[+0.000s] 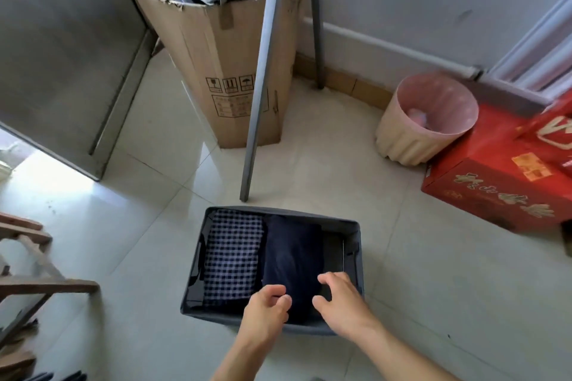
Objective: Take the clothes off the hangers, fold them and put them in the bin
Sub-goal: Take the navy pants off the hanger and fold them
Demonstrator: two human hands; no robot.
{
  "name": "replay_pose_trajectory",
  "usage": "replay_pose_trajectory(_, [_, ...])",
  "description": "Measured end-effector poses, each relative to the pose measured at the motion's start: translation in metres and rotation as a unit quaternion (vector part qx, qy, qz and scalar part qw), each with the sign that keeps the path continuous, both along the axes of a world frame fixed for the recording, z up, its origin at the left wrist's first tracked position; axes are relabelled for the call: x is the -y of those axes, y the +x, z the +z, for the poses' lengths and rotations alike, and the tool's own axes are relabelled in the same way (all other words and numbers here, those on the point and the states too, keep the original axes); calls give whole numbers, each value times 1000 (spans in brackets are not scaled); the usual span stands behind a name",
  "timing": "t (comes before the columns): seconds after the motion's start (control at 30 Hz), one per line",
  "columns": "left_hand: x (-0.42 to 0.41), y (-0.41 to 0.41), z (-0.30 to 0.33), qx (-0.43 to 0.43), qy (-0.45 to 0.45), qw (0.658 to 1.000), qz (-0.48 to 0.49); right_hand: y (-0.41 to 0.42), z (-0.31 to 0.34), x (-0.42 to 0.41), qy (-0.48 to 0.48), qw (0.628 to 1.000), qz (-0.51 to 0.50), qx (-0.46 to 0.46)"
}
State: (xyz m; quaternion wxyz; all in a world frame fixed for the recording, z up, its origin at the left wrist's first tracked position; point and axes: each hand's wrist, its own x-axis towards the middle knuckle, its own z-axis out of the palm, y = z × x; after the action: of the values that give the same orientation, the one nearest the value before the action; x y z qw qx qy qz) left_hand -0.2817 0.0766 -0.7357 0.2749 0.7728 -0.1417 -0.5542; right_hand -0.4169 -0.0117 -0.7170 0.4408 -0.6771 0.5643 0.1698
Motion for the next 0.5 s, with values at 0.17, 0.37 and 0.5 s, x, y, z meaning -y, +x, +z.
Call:
replay_pose_trajectory(0.17, [11,-4,86,-23,-35,999,-27,-12,83,9,-26,999,-42,7])
replay_pose_trajectory(0.37, [22,-3,197,-10,-85,994,-71,-23,198,2,-66,992,-92,50])
replay_pose_trajectory(0.5, [24,-13,276,-16,-126,988,-84,-35,275,-12,-98,984,-125,82])
